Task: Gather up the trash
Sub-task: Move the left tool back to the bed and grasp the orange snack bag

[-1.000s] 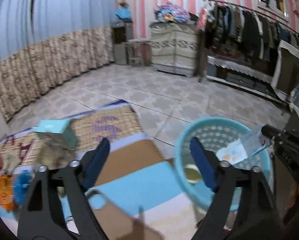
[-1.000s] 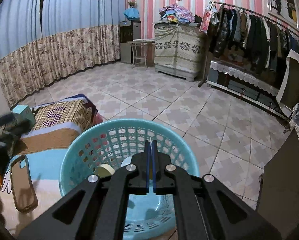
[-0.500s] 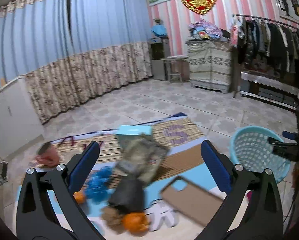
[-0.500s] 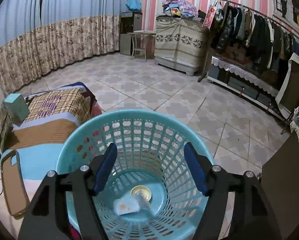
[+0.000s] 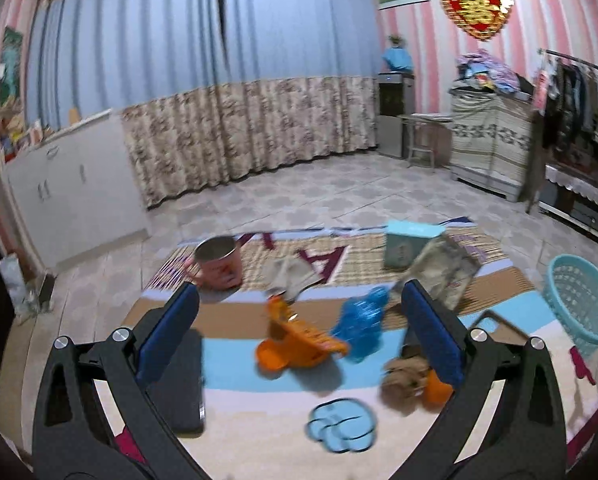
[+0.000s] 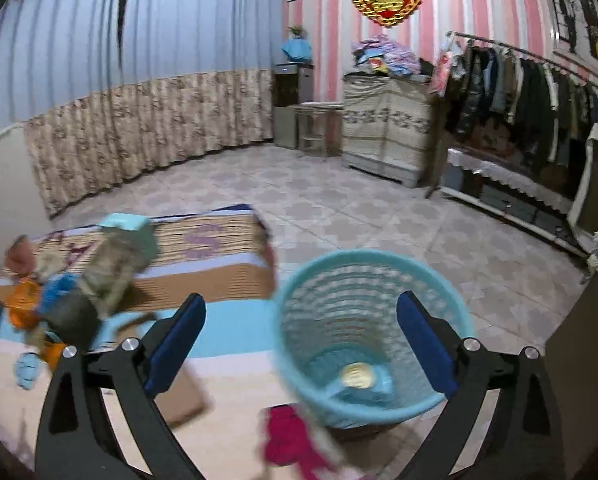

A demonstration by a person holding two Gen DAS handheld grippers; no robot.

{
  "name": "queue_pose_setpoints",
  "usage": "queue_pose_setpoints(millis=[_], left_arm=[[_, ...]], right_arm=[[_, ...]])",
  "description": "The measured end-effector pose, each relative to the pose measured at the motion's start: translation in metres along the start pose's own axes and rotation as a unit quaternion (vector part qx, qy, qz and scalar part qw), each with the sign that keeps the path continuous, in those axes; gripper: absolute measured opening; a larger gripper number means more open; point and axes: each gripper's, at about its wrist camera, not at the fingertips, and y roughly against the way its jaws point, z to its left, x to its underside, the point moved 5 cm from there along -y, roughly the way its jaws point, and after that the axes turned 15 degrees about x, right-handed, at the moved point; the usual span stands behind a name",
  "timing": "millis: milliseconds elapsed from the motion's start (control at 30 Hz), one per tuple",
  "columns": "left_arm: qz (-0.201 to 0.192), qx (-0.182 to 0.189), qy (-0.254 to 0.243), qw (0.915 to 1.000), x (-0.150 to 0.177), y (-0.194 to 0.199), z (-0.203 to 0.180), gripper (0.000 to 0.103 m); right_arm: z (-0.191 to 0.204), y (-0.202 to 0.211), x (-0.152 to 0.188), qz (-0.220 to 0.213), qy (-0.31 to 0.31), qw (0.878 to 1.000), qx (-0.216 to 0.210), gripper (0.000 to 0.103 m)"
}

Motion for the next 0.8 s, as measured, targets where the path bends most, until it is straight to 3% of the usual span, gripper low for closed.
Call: queue_pose_setpoints(millis=[233,433,633,800], left_arm=[[0.025,0.003,0.029,0.9993,0.033,-0.028,0.035,0.098],[0.063,0.012,0.034,0.9974,0.066,-0.062,0.049,0.098],[0.092,0.012,0.041,0.9948,0.079,-0.096,0.054,0.098],[0.098,0.043,0.045,0.9932,0.077,-0.102,0.045,0.097]], right_arm=[[0.071,0.015,0.016,0.004,0.023,0.999,-0.033,0.099],[0.118,-0.002,0.017,0.022,0.017,0.998,-0.052,0.098],[0.144,-0.022,0.026,0.009,0.051,0.998,-0.03,0.098],[0.142,-0.031,0.032,0.008,0.06,0.998,-0.021,0.098]])
